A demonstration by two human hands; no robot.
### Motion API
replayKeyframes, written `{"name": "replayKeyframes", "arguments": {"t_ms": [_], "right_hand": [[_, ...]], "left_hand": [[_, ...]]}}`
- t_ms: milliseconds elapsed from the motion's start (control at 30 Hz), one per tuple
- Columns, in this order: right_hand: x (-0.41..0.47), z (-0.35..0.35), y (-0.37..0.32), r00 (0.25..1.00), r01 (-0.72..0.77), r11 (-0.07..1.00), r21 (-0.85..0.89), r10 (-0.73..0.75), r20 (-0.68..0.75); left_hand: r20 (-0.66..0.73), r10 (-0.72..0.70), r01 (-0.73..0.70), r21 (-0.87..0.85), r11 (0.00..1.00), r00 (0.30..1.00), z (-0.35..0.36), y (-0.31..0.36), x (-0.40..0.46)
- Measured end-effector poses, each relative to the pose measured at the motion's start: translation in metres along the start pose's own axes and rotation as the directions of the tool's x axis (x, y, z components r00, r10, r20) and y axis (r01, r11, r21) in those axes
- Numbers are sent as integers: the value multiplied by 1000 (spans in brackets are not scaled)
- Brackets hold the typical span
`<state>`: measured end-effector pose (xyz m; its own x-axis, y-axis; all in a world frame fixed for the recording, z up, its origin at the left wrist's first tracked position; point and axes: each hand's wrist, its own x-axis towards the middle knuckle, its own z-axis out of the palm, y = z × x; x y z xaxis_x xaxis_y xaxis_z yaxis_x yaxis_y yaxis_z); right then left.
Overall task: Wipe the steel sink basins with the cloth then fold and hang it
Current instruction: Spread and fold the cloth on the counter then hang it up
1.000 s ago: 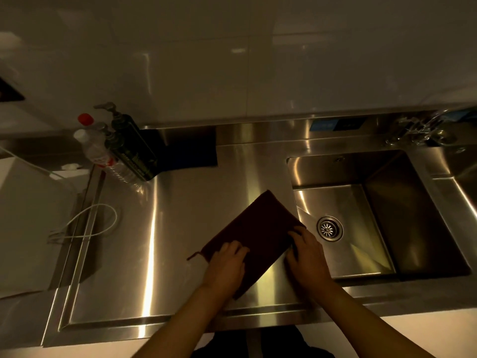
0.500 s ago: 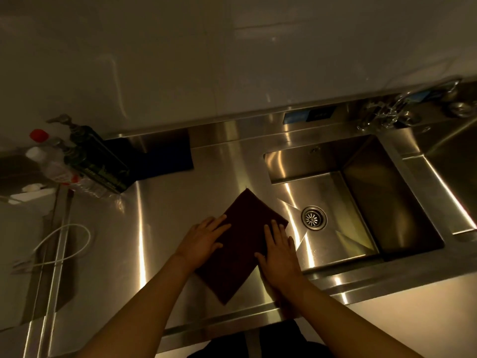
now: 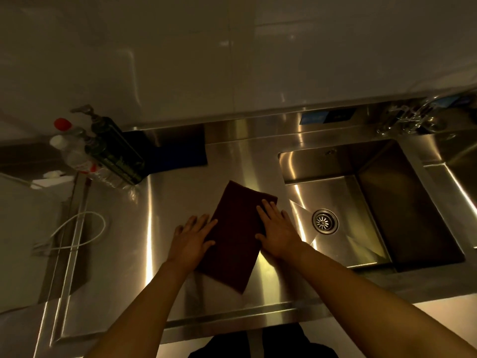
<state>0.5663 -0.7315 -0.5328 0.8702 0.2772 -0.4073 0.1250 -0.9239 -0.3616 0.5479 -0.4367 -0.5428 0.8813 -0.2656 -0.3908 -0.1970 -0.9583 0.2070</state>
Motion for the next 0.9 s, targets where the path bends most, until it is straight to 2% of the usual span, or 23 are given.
{"name": "replayKeyframes", "arguments": {"t_ms": [167,333,467,567,633,767,900], "right_hand": [[27,-19,-6,994,95,993,-68,-92,53],[26,-25,-12,993,103,989,-107,-97,63],[-8,-8,-29,988,155,987,-46,-156,-22],[-48,21,-42,973,230,973,29,-230,-1],[-66,39,-50,975,217,975,45,-219,34],[-78,54,-53,991,111,993,44,-114,75],[-80,54,-50,989,130,991,13,-130,72]], "left_hand": [[-16,-103,102,-35,994,995,3,-10,-19],[-44,-156,149,-141,979,987,4,-20,-31],[-120,-126,100,-202,974,985,3,-21,-49],[-148,-85,40,-284,958,985,16,-19,-74],[-123,-67,22,-338,941,990,28,-19,-90],[-131,-103,53,-341,939,986,42,-13,-100],[-140,-114,59,-348,936,983,43,-4,-96]]}}
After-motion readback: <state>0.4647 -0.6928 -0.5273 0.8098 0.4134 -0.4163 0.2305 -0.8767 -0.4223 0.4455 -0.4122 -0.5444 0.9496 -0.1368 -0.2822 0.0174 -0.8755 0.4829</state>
